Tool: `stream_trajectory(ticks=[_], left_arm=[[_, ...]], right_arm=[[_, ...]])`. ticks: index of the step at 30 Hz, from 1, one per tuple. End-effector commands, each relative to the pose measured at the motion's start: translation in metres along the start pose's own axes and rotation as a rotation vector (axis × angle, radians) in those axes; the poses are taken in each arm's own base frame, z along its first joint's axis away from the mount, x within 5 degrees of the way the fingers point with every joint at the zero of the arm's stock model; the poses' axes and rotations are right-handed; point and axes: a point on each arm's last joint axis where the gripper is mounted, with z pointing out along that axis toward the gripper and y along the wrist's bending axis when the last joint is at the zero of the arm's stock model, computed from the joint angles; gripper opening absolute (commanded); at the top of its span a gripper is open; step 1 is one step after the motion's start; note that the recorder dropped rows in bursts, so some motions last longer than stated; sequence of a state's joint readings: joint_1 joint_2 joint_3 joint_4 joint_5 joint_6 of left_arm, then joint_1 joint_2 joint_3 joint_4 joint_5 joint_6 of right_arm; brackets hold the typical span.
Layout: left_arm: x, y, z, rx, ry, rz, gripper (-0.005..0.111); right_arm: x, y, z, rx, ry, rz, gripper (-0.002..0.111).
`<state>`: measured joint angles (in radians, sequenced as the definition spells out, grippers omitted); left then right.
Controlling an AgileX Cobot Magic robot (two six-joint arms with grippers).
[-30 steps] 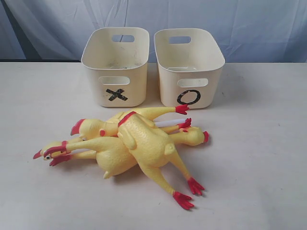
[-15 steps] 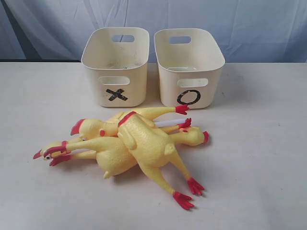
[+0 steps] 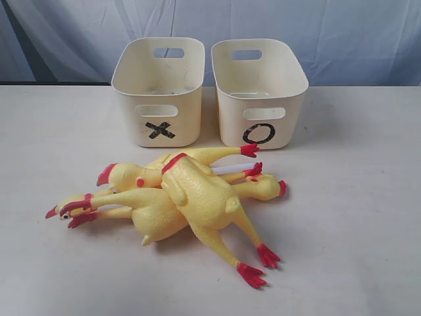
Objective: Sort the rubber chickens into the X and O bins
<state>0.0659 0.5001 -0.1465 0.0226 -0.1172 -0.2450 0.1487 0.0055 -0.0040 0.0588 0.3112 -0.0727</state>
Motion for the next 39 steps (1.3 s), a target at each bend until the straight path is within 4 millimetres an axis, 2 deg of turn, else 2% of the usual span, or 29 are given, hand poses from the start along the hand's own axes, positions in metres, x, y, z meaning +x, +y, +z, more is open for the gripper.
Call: stream_trajectory(ticks=[1, 4, 7, 10, 21, 26, 30, 33, 39], left_arm=[[-0.002, -0.001, 0.011, -0.011, 0.075, -0.050, 0.000], [-0.003, -0.002, 0.015, -0.020, 0.093, -0.133, 0.000], [-0.008, -0.003, 0.016, -0.009, 0.040, -0.238, 0.000], [-0.022, -0.006, 0.016, 0.045, -0.113, -0.242, 0.000], [-0.024, -0.006, 0.015, 0.056, -0.131, -0.273, 0.000], [-0.025, -0.010, 0.017, 0.054, -0.037, -0.144, 0.000], [-0.044, -0.019, 0.017, 0.096, -0.032, -0.034, 0.000], [-0.050, -0.030, 0.016, 0.165, -0.016, 0.065, 0.000], [-0.027, -0.069, 0.038, 0.368, 0.187, 0.244, 0.000]], right_arm=[[0.000, 0.000, 0.000, -0.003, -0.008, -0.001, 0.000], [0.000, 0.000, 0.000, -0.003, -0.008, -0.001, 0.000], [0.000, 0.000, 0.000, -0.003, -0.008, -0.001, 0.000], [0.000, 0.000, 0.000, -0.003, -0.008, -0.001, 0.000], [0.000, 0.000, 0.000, -0.003, -0.008, -0.001, 0.000], [0.000, 0.000, 0.000, -0.003, -0.008, -0.001, 0.000], [0.000, 0.000, 0.000, -0.003, -0.008, -0.001, 0.000], [0.000, 0.000, 0.000, -0.003, -0.008, -0.001, 0.000], [0.000, 0.000, 0.000, -0.003, -0.008, -0.001, 0.000]])
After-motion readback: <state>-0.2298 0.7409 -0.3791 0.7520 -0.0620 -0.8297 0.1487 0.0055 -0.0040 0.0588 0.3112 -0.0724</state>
